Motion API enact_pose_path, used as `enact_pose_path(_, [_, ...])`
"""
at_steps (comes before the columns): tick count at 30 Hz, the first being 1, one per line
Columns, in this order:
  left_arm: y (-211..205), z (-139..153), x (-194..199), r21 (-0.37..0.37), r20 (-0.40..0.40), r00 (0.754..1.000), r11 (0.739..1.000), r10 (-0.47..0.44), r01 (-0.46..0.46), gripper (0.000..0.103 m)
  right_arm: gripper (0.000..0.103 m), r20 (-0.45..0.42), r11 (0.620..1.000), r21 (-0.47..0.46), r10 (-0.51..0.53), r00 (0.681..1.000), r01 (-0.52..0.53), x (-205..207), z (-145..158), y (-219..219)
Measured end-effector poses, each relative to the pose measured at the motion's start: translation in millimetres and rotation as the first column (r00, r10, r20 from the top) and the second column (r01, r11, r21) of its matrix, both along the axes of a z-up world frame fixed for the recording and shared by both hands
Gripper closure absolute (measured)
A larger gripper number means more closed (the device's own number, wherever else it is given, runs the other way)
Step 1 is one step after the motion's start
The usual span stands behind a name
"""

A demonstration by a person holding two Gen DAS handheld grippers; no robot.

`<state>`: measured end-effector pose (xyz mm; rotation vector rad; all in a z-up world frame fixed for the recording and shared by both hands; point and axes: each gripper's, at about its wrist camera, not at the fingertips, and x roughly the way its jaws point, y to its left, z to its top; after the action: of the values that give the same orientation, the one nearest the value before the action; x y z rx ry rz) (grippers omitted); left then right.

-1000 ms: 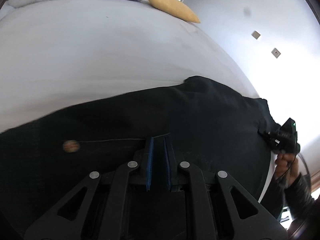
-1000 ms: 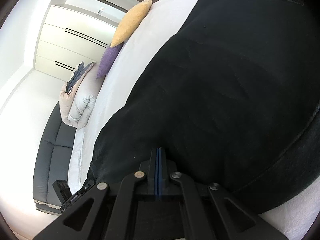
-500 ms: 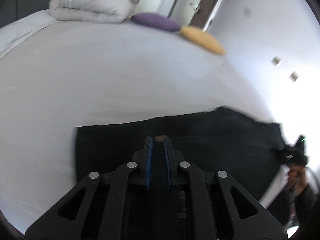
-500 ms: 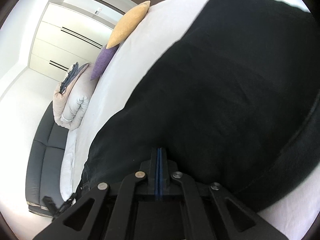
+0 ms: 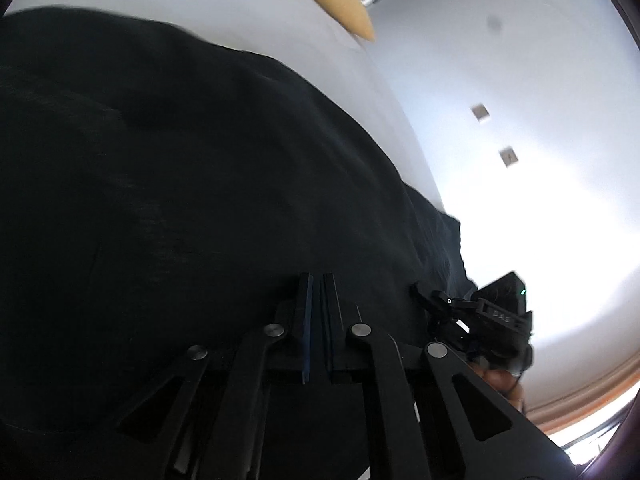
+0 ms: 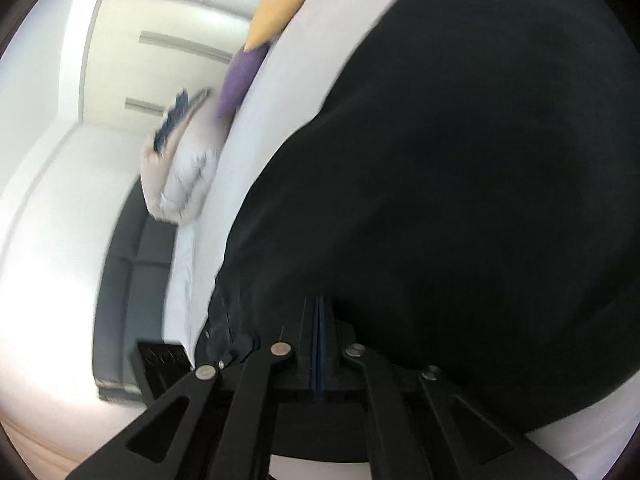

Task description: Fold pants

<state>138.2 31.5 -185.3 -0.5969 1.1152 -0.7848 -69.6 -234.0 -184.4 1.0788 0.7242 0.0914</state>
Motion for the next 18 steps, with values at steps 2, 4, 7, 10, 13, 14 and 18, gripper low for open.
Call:
enact_pose_path(2, [12.6, -4.9, 4.0, 0.0, -0.01, 1.0, 1.0, 0.018, -0.018, 0.098, 0.103, -0.008, 0.998, -0.034, -0.054, 0.998, 0.054, -4.3, 3.1, -20.9])
enact_pose_path(4, [27.4, -5.4, 1.7, 0.006, -0.003, 0.999, 0.999, 0.039, -0.039, 0.098, 0.103, -0.006, 0.99, -0.062, -0.124, 0.992, 0.123, -12.5, 6.4, -52.1])
enact_pose_path(7, [57.2, -4.7, 1.6, 0.015, 0.0, 0.997, 0.997, 0.072, -0.072, 0.099, 0.103, 0.02, 0.966, -0.072, -0.248, 0.969, 0.249, -33.1, 8.9, -109.9])
enact_pose_path(10, [91.1, -2.4, -0.6, 0.03, 0.009, 0.995, 0.995, 0.1, -0.1, 0.099, 0.103, 0.025, 0.913, -0.15, -0.381, 0.924, 0.38, -58.8, 25.9, -160.2])
enact_pose_path(13, [107.4, -2.9, -0.9, 0.023, 0.008, 0.994, 0.994, 0.109, -0.109, 0.099, 0.095, 0.05, 0.833, -0.168, -0.528, 0.848, 0.528, -100.8, 51.4, -195.2])
enact_pose_path(14, [107.7, -2.9, -1.2, 0.038, 0.016, 0.994, 0.993, 0.108, -0.109, 0.099, 0.086, 0.061, 0.805, -0.157, -0.57, 0.819, 0.572, -118.4, 58.5, -200.8])
enact_pose_path(18, [111.4, -2.1, -3.1, 0.07, 0.028, 0.993, 0.991, 0.114, -0.116, 0.099, 0.066, 0.099, 0.799, -0.108, -0.583, 0.807, 0.591, -159.5, 64.7, -185.0])
